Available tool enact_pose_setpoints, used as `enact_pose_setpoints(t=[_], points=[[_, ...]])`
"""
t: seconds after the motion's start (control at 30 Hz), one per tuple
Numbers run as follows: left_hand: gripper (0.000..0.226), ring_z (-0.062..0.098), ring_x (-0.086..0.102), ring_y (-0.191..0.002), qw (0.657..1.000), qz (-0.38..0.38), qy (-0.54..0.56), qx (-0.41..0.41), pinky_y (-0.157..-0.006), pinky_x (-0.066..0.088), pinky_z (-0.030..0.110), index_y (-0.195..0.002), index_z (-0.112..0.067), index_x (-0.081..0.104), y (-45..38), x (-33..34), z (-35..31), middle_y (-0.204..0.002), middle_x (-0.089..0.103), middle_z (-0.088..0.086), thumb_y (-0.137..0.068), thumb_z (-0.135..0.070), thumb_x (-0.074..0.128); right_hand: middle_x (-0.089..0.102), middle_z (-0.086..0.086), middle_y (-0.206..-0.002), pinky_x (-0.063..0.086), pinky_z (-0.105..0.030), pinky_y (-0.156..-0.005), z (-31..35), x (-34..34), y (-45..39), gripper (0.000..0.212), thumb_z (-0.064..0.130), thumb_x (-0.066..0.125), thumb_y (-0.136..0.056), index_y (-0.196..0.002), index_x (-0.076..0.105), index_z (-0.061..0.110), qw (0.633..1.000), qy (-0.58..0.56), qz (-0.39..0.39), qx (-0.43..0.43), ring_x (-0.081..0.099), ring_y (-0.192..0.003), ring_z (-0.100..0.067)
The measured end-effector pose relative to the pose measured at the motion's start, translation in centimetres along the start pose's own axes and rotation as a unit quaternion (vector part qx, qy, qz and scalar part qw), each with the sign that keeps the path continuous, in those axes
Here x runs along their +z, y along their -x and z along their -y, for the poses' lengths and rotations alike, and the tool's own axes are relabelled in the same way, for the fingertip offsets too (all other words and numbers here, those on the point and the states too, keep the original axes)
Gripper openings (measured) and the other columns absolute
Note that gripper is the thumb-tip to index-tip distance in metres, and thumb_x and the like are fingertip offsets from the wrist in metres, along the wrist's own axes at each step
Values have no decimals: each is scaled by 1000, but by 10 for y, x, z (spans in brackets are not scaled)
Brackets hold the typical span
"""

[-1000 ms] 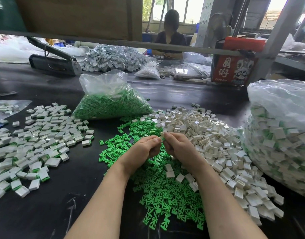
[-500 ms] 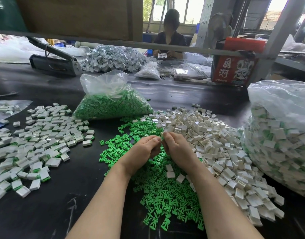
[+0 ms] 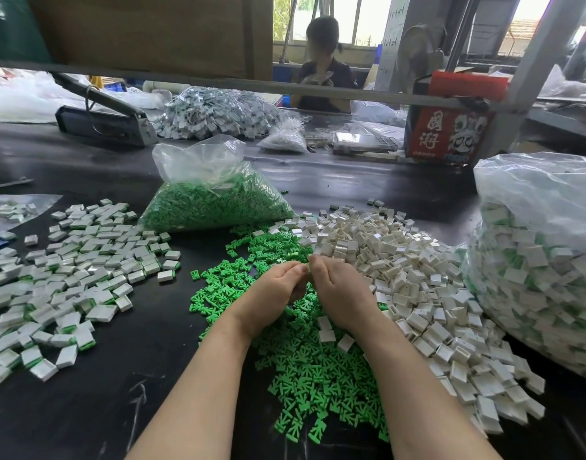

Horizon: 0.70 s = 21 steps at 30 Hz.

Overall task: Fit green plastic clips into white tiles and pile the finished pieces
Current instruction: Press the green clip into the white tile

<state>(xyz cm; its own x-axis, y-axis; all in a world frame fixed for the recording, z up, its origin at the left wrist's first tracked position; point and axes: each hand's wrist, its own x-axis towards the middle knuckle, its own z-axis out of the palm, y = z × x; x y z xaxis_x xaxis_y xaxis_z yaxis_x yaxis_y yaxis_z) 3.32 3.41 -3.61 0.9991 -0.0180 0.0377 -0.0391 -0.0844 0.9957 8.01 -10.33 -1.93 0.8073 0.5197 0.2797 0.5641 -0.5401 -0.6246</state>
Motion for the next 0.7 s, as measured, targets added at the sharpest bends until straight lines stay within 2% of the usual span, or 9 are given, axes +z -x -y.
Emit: enact_pose_setpoints(t=[0.1, 0.17, 0.33, 0.43, 0.5, 0.57, 0.63, 0.7], points=[[55, 22, 38, -87, 1000, 1, -6, -5, -79, 33, 42, -111, 11, 53, 1, 1, -2, -95, 47, 10, -93, -39, 41, 63, -5, -79, 48, -41, -69, 3, 1, 0, 42, 36, 28, -105, -78, 54, 18, 1000, 25, 15, 5, 58, -75, -24], [57, 23, 39, -90, 1000, 0, -4, -8, -83, 32, 42, -112, 13, 52, 1, 2, -3, -97, 48, 11, -93, -39, 41, 66, -6, -83, 49, -43, -73, 4, 3, 0, 41, 38, 27, -104, -80, 55, 20, 999, 35, 14, 8, 59, -79, -25], [42, 24, 42, -91, 999, -23, -16, -16, -83, 37, 46, -113, 13, 53, 0, 5, 0, -98, 51, 13, -106, -24, 35, 66, -4, -83, 47, -38, -70, 2, 9, -3, 42, 38, 27, -104, -73, 52, 26, 999, 28, -1, 27, 59, -79, -24], [36, 26, 52, -94, 998, -45, -28, -17, -97, 43, 56, -110, 5, 60, -3, 8, 0, -104, 62, 26, -107, -21, 35, 60, 2, -76, 42, -34, -65, 0, 12, -3, 46, 38, 26, -104, -63, 44, 29, 999, 25, -12, 34, 57, -74, -21], [34, 29, 59, -96, 998, -51, -26, -12, -100, 44, 53, -106, -2, 64, -4, 10, 1, -108, 65, 28, -107, -20, 35, 58, 4, -73, 40, -33, -63, -1, 14, -3, 45, 41, 22, -100, -61, 42, 30, 999, 24, -19, 35, 56, -72, -20], [33, 26, 61, -94, 998, -53, -28, -3, -99, 47, 51, -98, -10, 65, -4, 12, 1, -100, 67, 18, -107, -19, 35, 57, 4, -72, 38, -33, -62, -2, 15, -3, 44, 42, 20, -97, -61, 43, 29, 999, 25, -24, 38, 56, -72, -21], [33, 23, 61, -94, 998, -53, -29, 1, -96, 48, 48, -95, -12, 65, -5, 13, 1, -99, 67, 16, -106, -20, 36, 58, 3, -74, 38, -33, -63, -3, 15, -4, 45, 43, 19, -94, -65, 50, 27, 998, 21, -28, 45, 57, -74, -21], [32, 18, 63, -95, 998, -52, -26, 4, -93, 52, 40, -96, -15, 66, -6, 14, 2, -98, 70, 12, -106, -21, 36, 60, 2, -76, 42, -34, -65, -3, 15, -4, 50, 45, 18, -91, -75, 61, 23, 998, 13, -31, 52, 58, -76, -21]])
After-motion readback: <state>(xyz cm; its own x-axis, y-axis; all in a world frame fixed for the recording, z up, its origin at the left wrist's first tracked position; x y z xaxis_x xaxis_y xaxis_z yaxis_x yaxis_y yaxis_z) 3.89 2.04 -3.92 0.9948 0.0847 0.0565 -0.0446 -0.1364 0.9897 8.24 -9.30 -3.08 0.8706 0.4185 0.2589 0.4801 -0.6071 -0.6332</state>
